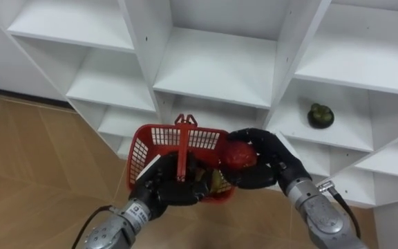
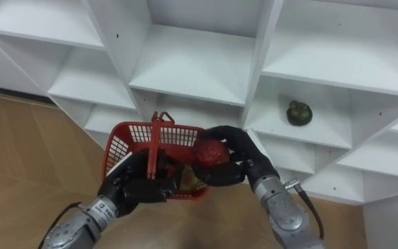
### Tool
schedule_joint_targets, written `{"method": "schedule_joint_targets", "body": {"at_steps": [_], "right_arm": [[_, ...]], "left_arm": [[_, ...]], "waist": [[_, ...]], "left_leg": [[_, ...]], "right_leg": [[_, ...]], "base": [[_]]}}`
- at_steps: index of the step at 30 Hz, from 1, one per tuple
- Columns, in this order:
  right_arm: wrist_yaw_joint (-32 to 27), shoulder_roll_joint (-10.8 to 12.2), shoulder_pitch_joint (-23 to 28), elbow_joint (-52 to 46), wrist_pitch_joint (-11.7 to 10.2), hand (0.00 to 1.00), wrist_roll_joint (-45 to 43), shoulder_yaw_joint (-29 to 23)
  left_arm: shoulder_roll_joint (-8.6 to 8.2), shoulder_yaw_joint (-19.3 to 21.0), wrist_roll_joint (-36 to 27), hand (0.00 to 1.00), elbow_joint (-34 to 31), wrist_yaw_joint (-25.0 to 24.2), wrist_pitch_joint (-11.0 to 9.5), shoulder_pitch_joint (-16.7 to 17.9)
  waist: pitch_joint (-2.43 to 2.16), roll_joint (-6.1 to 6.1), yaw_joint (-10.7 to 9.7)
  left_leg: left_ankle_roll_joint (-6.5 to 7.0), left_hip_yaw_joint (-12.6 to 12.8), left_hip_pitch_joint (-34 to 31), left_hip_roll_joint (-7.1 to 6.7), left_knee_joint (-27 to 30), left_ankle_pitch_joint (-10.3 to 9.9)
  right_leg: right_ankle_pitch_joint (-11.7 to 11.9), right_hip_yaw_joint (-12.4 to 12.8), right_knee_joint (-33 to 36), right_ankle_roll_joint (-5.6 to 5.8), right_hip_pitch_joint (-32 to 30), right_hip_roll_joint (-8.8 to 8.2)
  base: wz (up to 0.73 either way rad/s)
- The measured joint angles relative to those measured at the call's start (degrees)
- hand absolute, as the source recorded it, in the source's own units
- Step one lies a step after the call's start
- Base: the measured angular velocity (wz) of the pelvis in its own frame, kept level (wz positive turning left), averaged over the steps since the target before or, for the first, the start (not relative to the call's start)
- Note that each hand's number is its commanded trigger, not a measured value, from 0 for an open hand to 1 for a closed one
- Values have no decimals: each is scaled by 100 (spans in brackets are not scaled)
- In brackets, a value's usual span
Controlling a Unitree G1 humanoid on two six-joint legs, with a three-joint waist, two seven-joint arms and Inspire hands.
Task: Collect fruits from the closet
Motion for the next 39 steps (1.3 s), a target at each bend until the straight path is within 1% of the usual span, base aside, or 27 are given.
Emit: {"method": "schedule_joint_targets", "body": {"at_steps": [4,16,27,33,34,35,36,37,38,39], "right_arm": [[-1,4,0,120,4,100,-4,4],[-13,-1,-2,117,4,100,-53,6],[-17,-23,-3,139,5,100,-52,52],[-14,-28,-3,139,7,100,-52,137],[-17,-28,-3,138,7,86,-52,157],[-22,-27,-3,137,10,67,-52,181],[-26,-22,-3,137,15,27,-57,194],[-52,-7,-3,132,48,4,-70,214],[-71,-1,-3,127,70,0,-80,228],[-90,3,-3,125,112,0,-84,252]], "left_arm": [[17,-52,-7,100,-139,-198,7,5],[-29,-99,-7,100,-144,-418,41,5],[-15,-261,-8,100,-143,-578,54,5],[-15,-352,-8,100,-144,-675,159,4],[-8,-360,-8,100,-144,-687,167,4],[-2,-374,-8,100,-144,-694,196,4],[-1,-387,-8,100,-144,-699,215,4],[7,-438,-8,100,-144,-710,243,2],[18,-460,-9,100,-144,-723,260,2],[35,-504,-9,100,-144,-762,284,2]], "waist": [[7,-12,8],[5,-41,10],[8,-50,27],[9,-49,27],[9,-49,26],[9,-48,21],[9,-47,18],[9,-44,18],[9,-42,18],[9,-41,17]], "left_leg": [[0,-10,-2,-1,1,0],[1,7,-33,-5,11,1],[1,15,-31,2,34,2],[0,14,-41,4,32,1],[0,10,-45,4,31,1],[0,9,-47,6,30,0],[-1,10,-48,6,31,0],[-1,12,-51,6,31,0],[-1,14,-53,6,31,0],[-2,15,-58,7,31,-1]], "right_leg": [[-3,10,11,0,-14,-1],[-4,26,24,-3,-80,-11],[-3,19,23,-5,-74,-7],[-3,16,17,-6,-77,-5],[-3,12,12,-6,-82,-4],[-2,-5,9,-7,-82,-3],[-2,-3,9,-7,-82,-2],[-2,-1,9,-7,-82,-1],[-2,0,9,-7,-83,-1],[-2,1,10,-7,-87,-1]], "base": [[0],[0],[0],[0],[0],[0],[0],[0],[0],[0]]}}
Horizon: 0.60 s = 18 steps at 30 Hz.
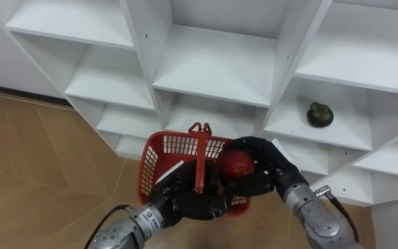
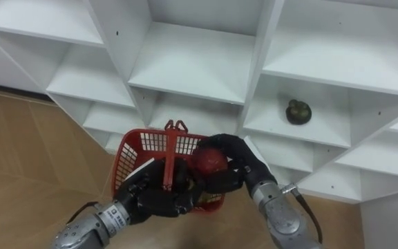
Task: Collect fruits from the closet
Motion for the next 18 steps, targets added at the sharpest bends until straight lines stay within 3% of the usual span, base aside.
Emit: {"method": "schedule_joint_targets", "body": {"at_steps": [3,18], "right_arm": [[-59,-4,0,-12,49,0,-3,70],[-72,-117,-49,-398,45,0,11,348]], "left_arm": [[30,-69,-2,100,-1,-90,94,-2],[77,-165,-450,100,10,-103,100,-72]], "waist": [[-1,3,7],[-1,103,5]], "left_leg": [[0,-5,-21,2,12,-1],[-2,-2,-28,10,7,-1]], "right_leg": [[1,-2,1,-2,-12,6],[6,17,28,-10,-22,12]], "base": [[0],[0]]}}
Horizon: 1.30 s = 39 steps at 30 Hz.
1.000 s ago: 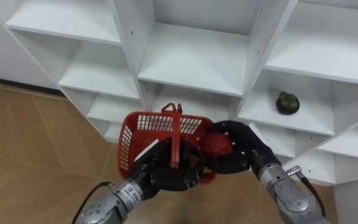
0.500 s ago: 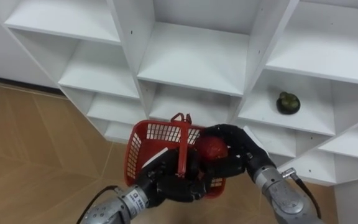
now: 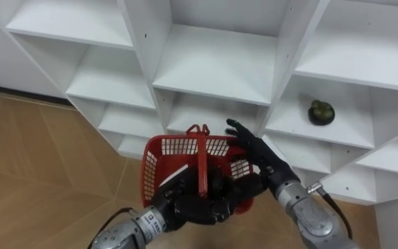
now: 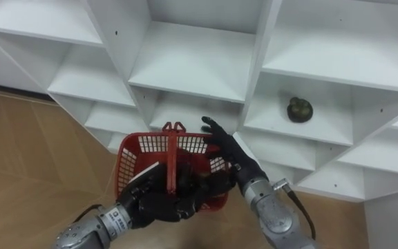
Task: Collect fruits from the closet
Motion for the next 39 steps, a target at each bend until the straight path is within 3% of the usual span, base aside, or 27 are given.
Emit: {"method": "schedule_joint_targets", "body": {"at_steps": [9,17,27,30,34,39], "right_arm": [[34,-24,-6,-2,0,0,-3,24],[-51,-9,3,-2,0,0,-7,30],[-176,-41,1,-80,-124,0,29,-20],[-225,-36,2,-92,-127,0,29,-29],[-210,110,62,-92,-127,0,102,-296],[-388,145,231,-91,-167,0,269,-428]], "left_arm": [[4,-9,1,100,3,1,0,1],[10,-16,11,100,2,65,-5,-8],[49,198,33,100,-6,620,-7,-39],[51,291,344,100,11,779,-7,-33],[0,690,632,100,15,1106,-13,234],[-12,797,709,100,13,1527,-15,469]], "waist": [[10,-15,-12],[50,-67,-33],[42,-38,-8],[38,-32,-11],[37,-32,-15],[13,-35,-5]], "left_leg": [[0,-2,3,-1,-4,0],[0,-1,2,-3,-16,0],[-15,-4,-8,6,-4,-11],[-15,27,40,6,-6,-11],[-15,143,126,17,-41,-11],[-16,213,202,21,-120,-10]], "right_leg": [[0,-3,-27,0,0,-3],[0,-10,-38,1,6,-4],[-1,14,-24,-1,-3,14],[1,28,-26,-2,37,15],[3,131,-33,-3,50,33],[12,233,-41,-9,52,90]], "base": [[0],[0],[0],[-3],[-13],[-9]]}}
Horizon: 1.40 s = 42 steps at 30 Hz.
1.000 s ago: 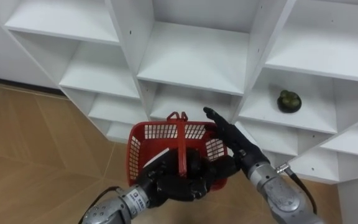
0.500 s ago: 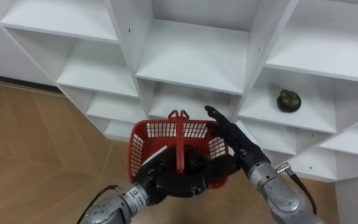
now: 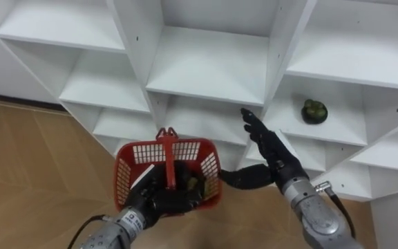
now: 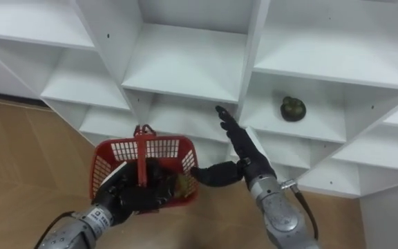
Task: Collect fruits from the closet
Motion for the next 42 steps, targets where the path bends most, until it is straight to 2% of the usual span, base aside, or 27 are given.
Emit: {"method": "schedule_joint_targets", "body": {"at_steps": [2,11,13,21,27,32,35,37,42], "right_arm": [[-78,2,142,2,-10,0,0,-31],[-254,89,338,-103,-12,0,-28,-300],[-363,114,359,-190,-53,0,-28,-370],[-874,114,463,-218,-80,0,-75,-440],[-1377,116,627,-110,-298,0,-76,-462],[-1667,121,681,52,-428,0,-53,-476],[-1808,122,682,61,-434,0,-41,-501],[-1979,124,663,116,-498,0,-25,-512],[-2301,130,566,294,-525,0,-27,-553]], "left_arm": [[-13,43,115,100,1,152,0,75],[-16,95,550,100,71,329,-59,110],[-24,155,654,100,121,357,-60,114],[-123,255,653,100,260,540,-117,95],[-209,303,641,100,321,687,-126,70],[-269,505,639,100,320,799,-191,36],[-285,516,639,100,320,869,-210,30],[-360,516,639,100,320,948,-216,-1],[-431,511,647,100,319,952,-248,-99]], "waist": [[-27,-13,-11],[-62,-50,-82],[-62,-52,-138],[-61,-53,-148],[-58,-53,-175],[-47,-42,-252],[-27,-15,-293],[-14,5,-305],[-13,11,-299]], "left_leg": [[-2,16,23,-2,-3,1],[-6,93,112,-4,-88,2],[-7,99,110,-5,-88,1],[-10,200,181,2,-132,-3],[-11,222,195,7,-128,-3],[-11,245,214,8,-120,-3],[-10,244,212,6,-111,-4],[-9,243,203,7,-104,-4],[-9,246,117,6,-102,-4]], "right_leg": [[16,-1,-6,-7,38,12],[31,68,-86,-1,75,23],[35,70,-93,0,71,21],[35,158,-86,0,70,24],[35,195,-34,0,73,13],[29,229,-9,4,64,15],[27,232,-7,5,60,24],[28,234,-1,4,49,28],[31,229,18,-2,-61,24]], "base": [[-2],[-4],[0],[-6],[-1],[-2],[0],[0],[-1]]}}
